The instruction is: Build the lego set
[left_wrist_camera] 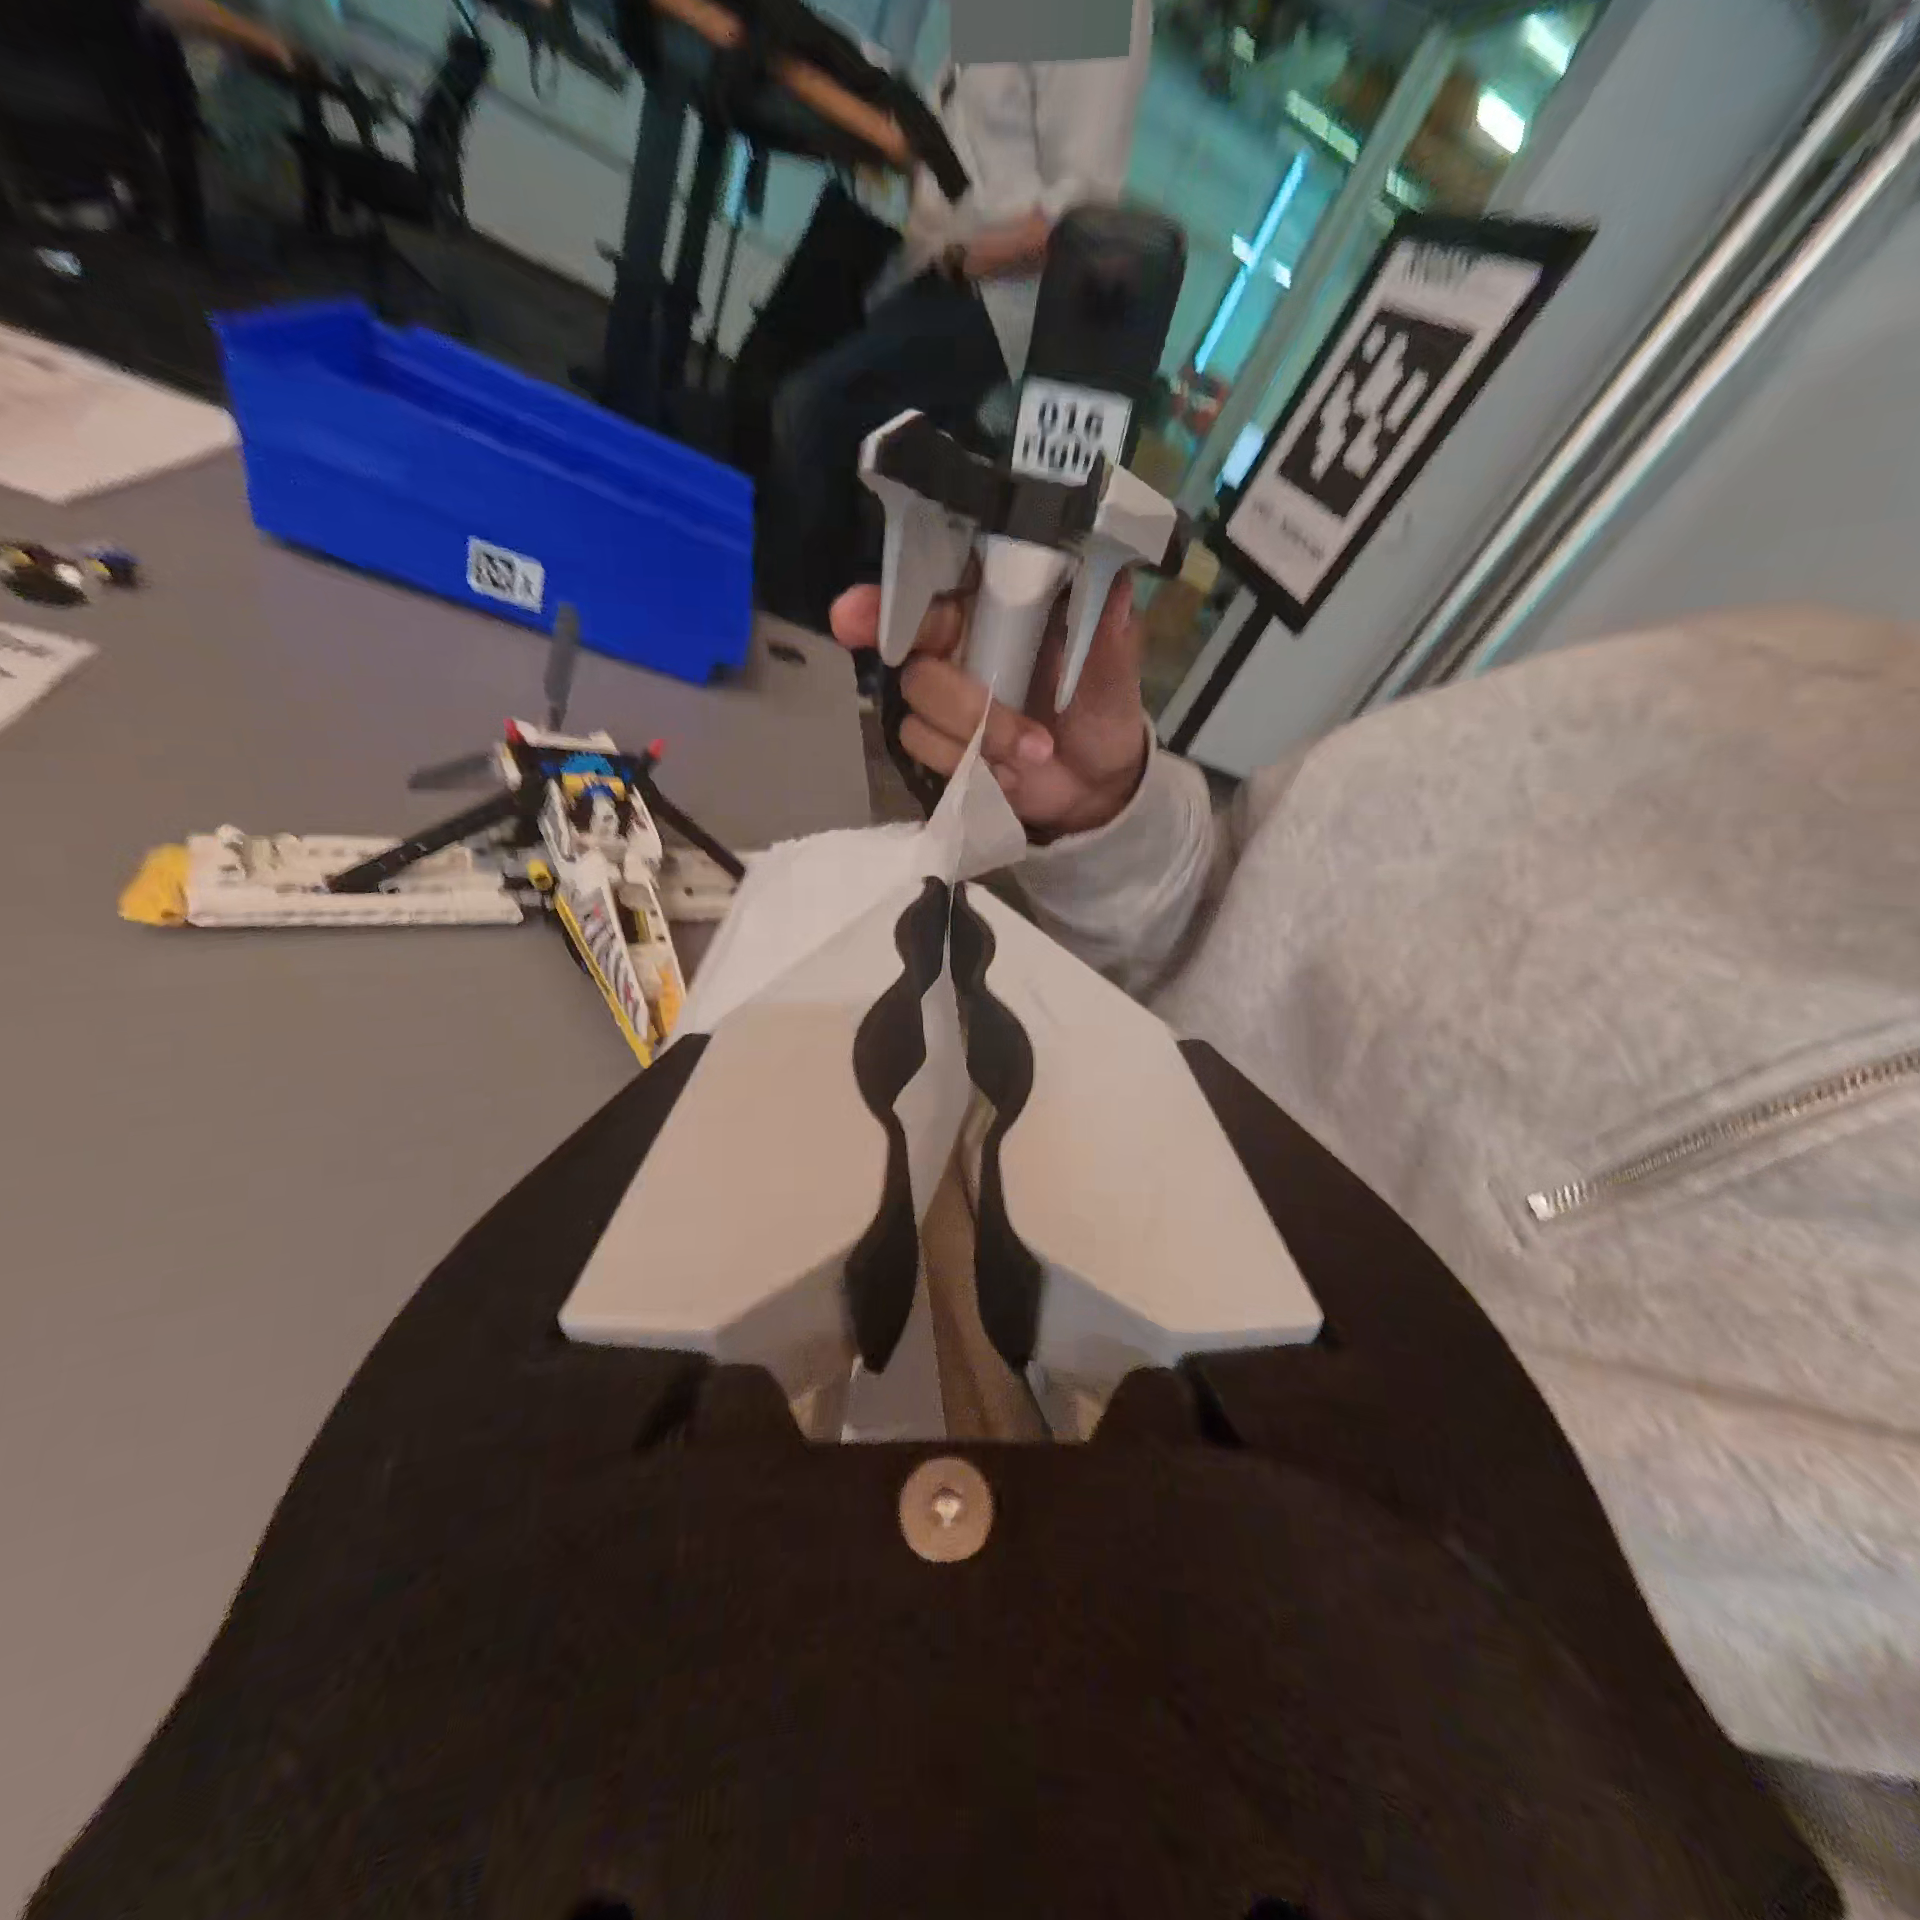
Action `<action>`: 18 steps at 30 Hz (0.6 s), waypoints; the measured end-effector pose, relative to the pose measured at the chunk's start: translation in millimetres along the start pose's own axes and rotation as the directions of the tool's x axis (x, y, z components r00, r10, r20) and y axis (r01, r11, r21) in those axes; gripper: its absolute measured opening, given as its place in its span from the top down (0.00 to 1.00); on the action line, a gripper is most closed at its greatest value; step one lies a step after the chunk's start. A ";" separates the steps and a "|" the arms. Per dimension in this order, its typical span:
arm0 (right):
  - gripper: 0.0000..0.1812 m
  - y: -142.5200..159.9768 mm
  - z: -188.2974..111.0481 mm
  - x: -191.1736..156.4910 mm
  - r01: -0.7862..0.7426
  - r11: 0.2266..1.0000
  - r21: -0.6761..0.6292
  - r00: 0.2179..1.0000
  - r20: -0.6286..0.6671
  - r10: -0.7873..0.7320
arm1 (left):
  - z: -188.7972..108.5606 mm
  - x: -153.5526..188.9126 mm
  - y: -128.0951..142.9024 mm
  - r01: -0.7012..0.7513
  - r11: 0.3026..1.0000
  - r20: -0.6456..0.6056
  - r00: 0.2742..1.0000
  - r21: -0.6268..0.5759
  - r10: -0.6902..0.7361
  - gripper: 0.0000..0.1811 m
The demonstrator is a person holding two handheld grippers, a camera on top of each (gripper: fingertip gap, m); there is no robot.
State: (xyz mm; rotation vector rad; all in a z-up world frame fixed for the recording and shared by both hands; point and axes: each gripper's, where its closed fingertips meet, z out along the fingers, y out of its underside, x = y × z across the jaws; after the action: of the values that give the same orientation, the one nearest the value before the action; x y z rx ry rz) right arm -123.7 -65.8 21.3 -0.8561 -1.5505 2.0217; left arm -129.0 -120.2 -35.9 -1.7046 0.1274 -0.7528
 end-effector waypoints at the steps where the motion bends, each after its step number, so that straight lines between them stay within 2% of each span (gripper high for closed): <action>1: 0.75 12.8 7.6 -4.6 0.034 0.996 -0.081 0.999 0.000 -0.035 | 2.0 2.0 6.3 0.000 0.999 -0.010 1.000 -0.040 0.000 1.00; 3: 0.72 40.0 20.9 -13.1 0.076 0.972 -0.224 0.997 0.021 -0.073 | 6.9 4.9 18.7 0.001 0.993 -0.025 1.000 -0.115 -0.004 1.00; 6: 0.75 66.3 32.0 -24.3 0.044 0.941 -0.334 0.997 0.081 -0.018 | 14.8 12.5 30.3 0.010 0.983 -0.077 0.997 -0.184 -0.024 1.00; 8: 0.92 71.9 33.2 -29.8 0.003 0.935 -0.354 0.991 0.124 0.044 | 18.6 12.7 32.4 0.013 0.980 -0.078 0.997 -0.199 -0.029 1.00; 12: 0.94 75.6 30.2 -33.7 -0.049 0.923 -0.382 0.980 0.158 0.118 | 20.7 12.3 33.2 0.008 0.979 -0.076 0.997 -0.205 -0.024 1.00; 14: 1.00 75.7 28.8 -33.8 -0.055 0.921 -0.385 0.979 0.160 0.126 | 20.8 10.5 31.4 0.007 0.981 -0.077 0.997 -0.191 -0.022 1.00; 18: 1.00 69.7 26.2 -30.0 -0.059 0.931 -0.359 0.980 0.155 0.122 | 24.5 7.9 24.2 -0.018 0.989 -0.075 0.997 -0.144 0.007 1.00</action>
State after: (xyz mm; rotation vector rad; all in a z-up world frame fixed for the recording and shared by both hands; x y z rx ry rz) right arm -119.8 -122.7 -35.2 -0.9146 -2.0528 1.9547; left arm -102.2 -110.3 -56.6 -1.8121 0.2490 -0.8142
